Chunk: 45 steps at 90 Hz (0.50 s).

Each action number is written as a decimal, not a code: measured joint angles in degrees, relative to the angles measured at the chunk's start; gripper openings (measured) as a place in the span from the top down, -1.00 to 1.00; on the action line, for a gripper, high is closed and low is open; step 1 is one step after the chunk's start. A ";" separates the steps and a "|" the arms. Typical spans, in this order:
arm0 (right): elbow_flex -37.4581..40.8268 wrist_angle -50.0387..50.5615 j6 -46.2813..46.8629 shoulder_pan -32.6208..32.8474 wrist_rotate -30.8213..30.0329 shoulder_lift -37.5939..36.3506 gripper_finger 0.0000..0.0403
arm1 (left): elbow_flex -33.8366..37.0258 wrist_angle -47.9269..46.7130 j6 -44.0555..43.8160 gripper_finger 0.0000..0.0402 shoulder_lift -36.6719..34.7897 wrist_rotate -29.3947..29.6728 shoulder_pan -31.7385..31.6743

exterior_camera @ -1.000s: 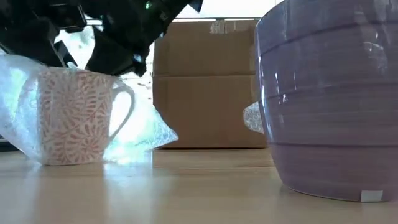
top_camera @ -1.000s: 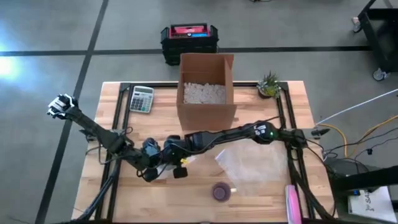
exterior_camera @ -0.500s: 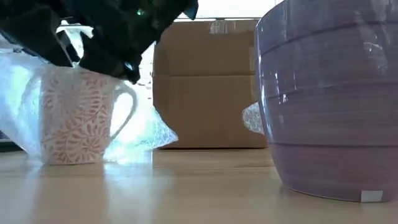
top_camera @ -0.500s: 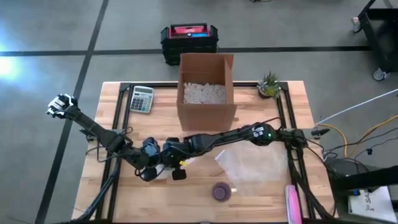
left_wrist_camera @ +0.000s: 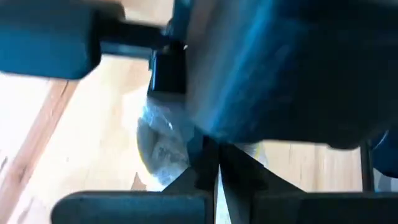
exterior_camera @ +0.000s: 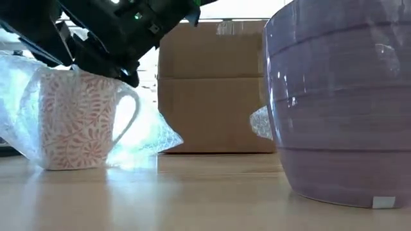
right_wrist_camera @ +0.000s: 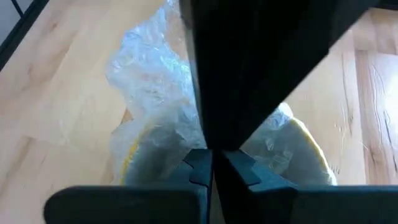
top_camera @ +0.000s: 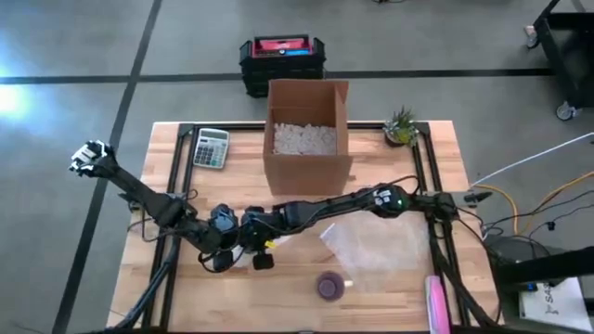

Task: Wrap mug
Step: Wrap the yellow mug with bubble wrap

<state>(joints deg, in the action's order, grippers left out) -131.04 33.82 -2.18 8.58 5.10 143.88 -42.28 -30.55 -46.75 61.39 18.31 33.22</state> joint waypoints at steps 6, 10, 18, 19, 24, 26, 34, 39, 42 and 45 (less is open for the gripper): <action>0.15 1.30 -0.01 -0.08 -0.03 -0.80 1.00 | -0.16 0.77 -0.02 1.00 0.04 -0.33 0.38; 0.19 1.98 -0.34 -0.09 -0.15 -1.22 1.00 | -0.27 0.63 0.55 1.00 -0.09 -0.33 0.62; 0.36 4.15 -0.84 -0.11 -0.19 -2.83 1.00 | -0.58 -0.34 1.09 1.00 -0.43 -0.29 0.64; 0.38 4.25 -0.85 -0.11 -0.21 -3.05 1.00 | -0.60 -0.57 1.13 1.00 -0.50 -0.27 0.64; 0.41 5.14 -1.31 -0.11 -0.36 -4.25 1.00 | -0.82 -1.58 1.19 1.00 -0.57 -0.09 0.62; 0.41 5.35 -1.76 -0.11 -0.37 -4.56 1.00 | -0.87 -1.80 1.19 1.00 -0.60 0.00 0.64; 0.41 6.01 -2.88 -0.13 -0.39 -6.13 1.00 | -0.87 -2.32 1.42 1.00 -1.08 0.01 0.67; 0.38 5.70 -2.99 -0.13 -0.35 -6.62 1.00 | -0.90 -2.09 2.10 1.00 -1.38 0.06 0.71; 0.36 5.21 -2.99 -0.13 -0.36 -6.70 1.00 | -0.90 -2.28 2.38 1.00 -1.68 0.04 0.71; 0.36 4.84 -2.99 -0.12 -0.36 -6.70 1.00 | -0.90 -2.63 2.49 1.00 -2.12 0.04 0.71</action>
<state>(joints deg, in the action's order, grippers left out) -130.67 38.66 -5.17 8.46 4.74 137.19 -43.18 -33.18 -44.26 59.26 18.35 33.93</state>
